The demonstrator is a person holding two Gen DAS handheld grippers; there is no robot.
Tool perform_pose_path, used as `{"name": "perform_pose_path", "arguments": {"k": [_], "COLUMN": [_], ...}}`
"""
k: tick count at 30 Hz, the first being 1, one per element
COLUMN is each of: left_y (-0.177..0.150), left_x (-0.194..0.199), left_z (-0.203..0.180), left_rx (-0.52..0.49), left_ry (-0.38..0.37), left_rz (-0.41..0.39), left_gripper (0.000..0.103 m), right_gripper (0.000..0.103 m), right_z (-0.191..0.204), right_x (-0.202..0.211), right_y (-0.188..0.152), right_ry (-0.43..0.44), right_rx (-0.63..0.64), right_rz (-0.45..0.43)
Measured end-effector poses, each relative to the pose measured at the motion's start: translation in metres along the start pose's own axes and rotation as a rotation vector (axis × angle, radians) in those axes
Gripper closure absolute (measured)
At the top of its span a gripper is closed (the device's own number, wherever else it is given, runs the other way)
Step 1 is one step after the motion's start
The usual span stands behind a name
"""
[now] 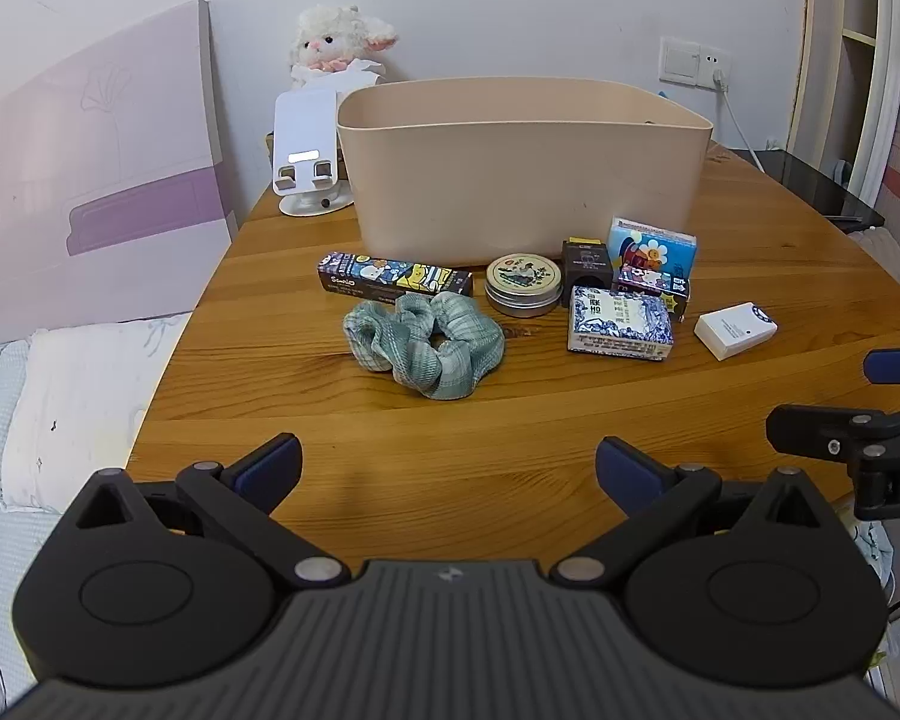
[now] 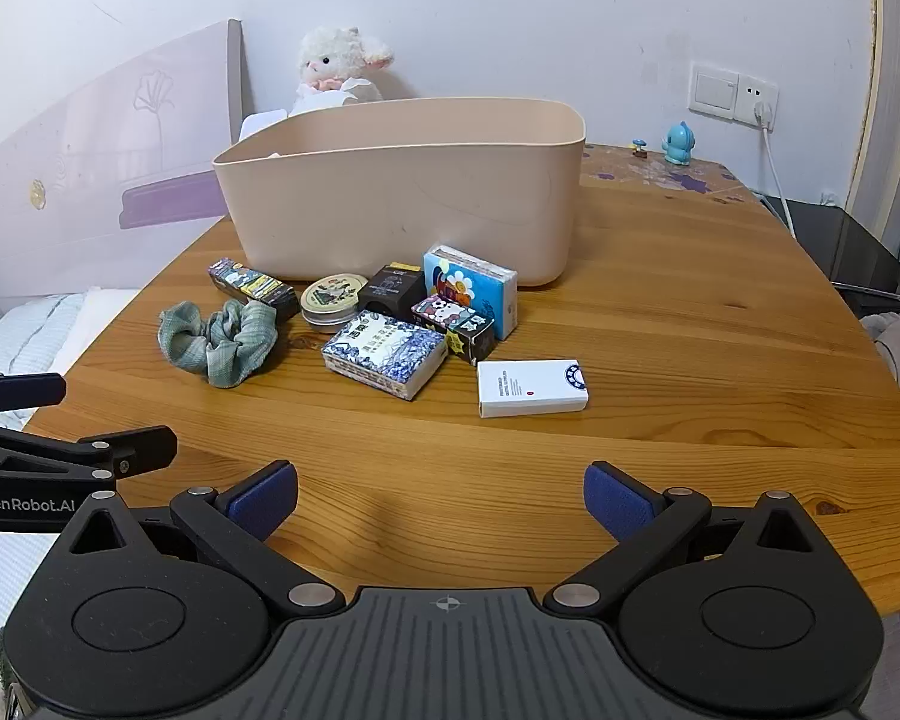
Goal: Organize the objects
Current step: 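Move both tools toward the scrunchie and white card box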
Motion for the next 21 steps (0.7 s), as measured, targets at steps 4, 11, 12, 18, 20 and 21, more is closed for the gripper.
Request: {"name": "perform_pose_path", "arguments": {"k": [4, 11, 12, 18, 20, 21], "left_y": [0.0006, 0.0030, 0.0031, 0.0047, 0.0061, 0.0064], "left_x": [-0.0003, 0.0001, 0.0003, 0.0041, 0.0053, 0.0055], "left_z": [-0.0004, -0.0031, -0.0034, -0.0049, -0.0043, -0.0042], "left_rx": [0.000, 0.002, 0.002, -0.015, -0.004, 0.000], "left_ry": [0.000, -0.002, -0.004, 0.002, -0.004, -0.008], "left_rz": [-0.001, -0.010, -0.012, -0.032, -0.036, -0.036], "left_gripper": [0.000, 0.000, 0.000, 0.000, 0.000, 0.000], "right_gripper": [0.000, 0.000, 0.000, 0.000, 0.000, 0.000], "right_z": [-0.0006, -0.0017, -0.0021, -0.0063, -0.0061, -0.0055], "right_x": [0.0003, -0.0010, -0.0015, -0.0033, -0.0040, -0.0042], "right_y": [0.0005, -0.0011, -0.0008, -0.0018, -0.0019, -0.0019], "right_ry": [-0.002, -0.001, -0.001, 0.017, 0.014, 0.012], "right_rx": [-0.004, -0.006, -0.008, -0.035, -0.035, -0.031], "right_rz": [-0.001, 0.000, 0.001, 0.010, 0.012, 0.012]}}
Point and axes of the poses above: each gripper's, at about its wrist camera, not at the fingertips, and x roughly against the way its jaws point, z to its left, y to its top, the point moved 6 cm from there along -x, roughly the way its jaws point, and after that the axes turned 8 degrees about -z, right-handed, at the moved point
